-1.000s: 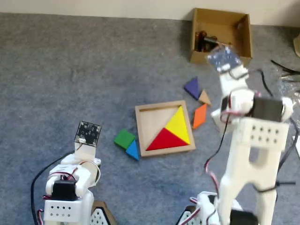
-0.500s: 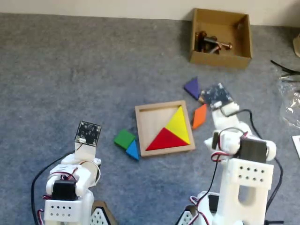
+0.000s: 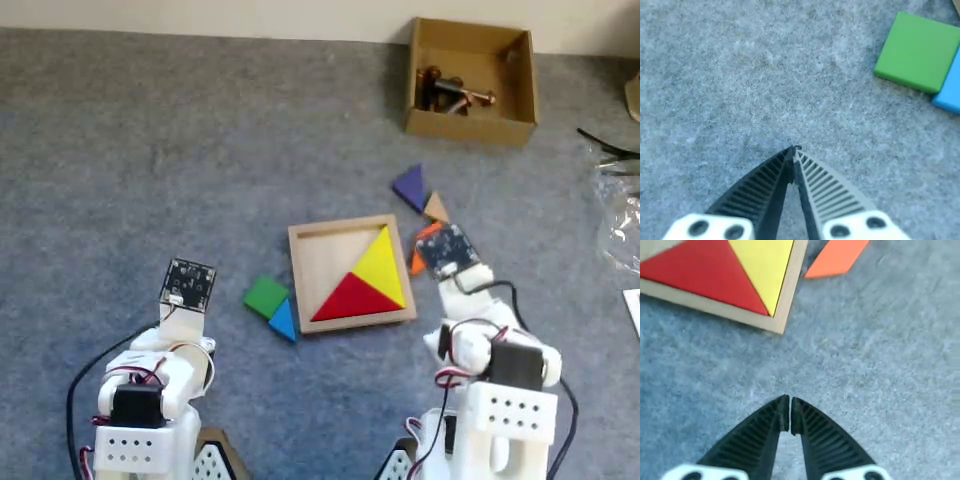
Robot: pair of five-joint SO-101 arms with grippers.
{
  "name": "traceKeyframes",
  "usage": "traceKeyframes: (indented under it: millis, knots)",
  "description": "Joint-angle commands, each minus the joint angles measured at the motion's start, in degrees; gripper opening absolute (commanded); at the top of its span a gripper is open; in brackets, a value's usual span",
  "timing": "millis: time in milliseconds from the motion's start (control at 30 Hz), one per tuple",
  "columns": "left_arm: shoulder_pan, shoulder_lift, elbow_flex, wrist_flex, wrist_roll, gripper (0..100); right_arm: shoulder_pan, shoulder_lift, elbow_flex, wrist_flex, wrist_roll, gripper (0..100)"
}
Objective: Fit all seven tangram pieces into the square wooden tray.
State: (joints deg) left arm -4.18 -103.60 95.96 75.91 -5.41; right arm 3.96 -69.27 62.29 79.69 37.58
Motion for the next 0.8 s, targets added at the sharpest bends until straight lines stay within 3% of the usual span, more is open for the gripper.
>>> traceKeyframes:
  millis: [0,767]
  knots:
    - [1.36,-0.31,1.19,0.18,0.44,1,0.31,-4.35,1.71,-1.63,0.09,0.5]
    - [1.63,-0.31,1.19,0.18,0.35,1,0.22,-31.69,24.04,-3.65,-0.26,0.5]
